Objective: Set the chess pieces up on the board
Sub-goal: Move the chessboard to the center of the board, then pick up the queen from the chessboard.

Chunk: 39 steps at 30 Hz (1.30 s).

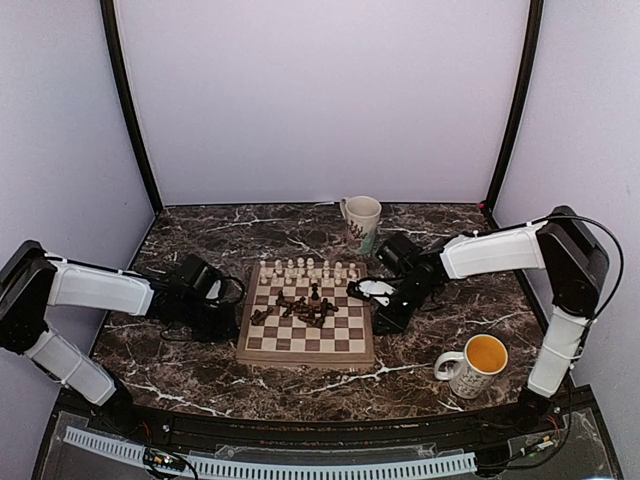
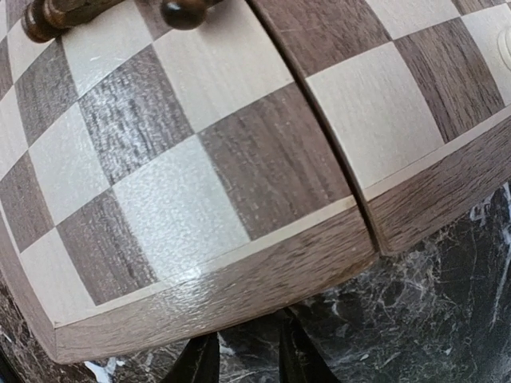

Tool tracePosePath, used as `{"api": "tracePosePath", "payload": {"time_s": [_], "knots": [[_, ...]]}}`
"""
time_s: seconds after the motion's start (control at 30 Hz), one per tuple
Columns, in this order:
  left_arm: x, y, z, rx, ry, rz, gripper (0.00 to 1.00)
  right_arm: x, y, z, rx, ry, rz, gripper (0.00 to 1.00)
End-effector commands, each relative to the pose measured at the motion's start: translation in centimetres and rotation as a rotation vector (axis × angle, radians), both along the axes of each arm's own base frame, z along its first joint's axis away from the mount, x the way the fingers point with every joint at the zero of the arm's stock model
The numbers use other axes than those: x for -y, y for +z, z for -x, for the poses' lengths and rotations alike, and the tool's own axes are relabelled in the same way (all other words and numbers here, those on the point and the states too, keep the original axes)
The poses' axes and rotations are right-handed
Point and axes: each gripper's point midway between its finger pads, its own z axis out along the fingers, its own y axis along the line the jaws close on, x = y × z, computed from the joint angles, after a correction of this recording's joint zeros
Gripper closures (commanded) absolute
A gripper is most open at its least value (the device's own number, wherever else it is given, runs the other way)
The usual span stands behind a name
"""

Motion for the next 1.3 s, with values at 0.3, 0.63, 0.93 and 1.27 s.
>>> {"api": "tracePosePath", "payload": {"time_s": [0.3, 0.63, 0.93, 1.27], "knots": [[1.2, 8.7, -3.7, 0.262, -0.154, -0.075, 0.53, -2.8, 10.9, -2.5, 0.087, 0.126, -0.235, 0.58], [3.8, 9.2, -5.7, 0.333, -0.254, -0.034, 0.54, -9.7, 13.2, -3.7, 0.073, 0.309, -0.309, 0.68], [4.3, 7.7, -4.3, 0.247, -0.317, -0.02, 0.68, -11.9, 11.2, -3.4, 0.073, 0.314, -0.261, 0.72], [3.9, 7.2, -5.0, 0.222, -0.383, -0.127, 0.75, -11.5, 10.2, -4.5, 0.106, 0.273, -0.212, 0.75]]}}
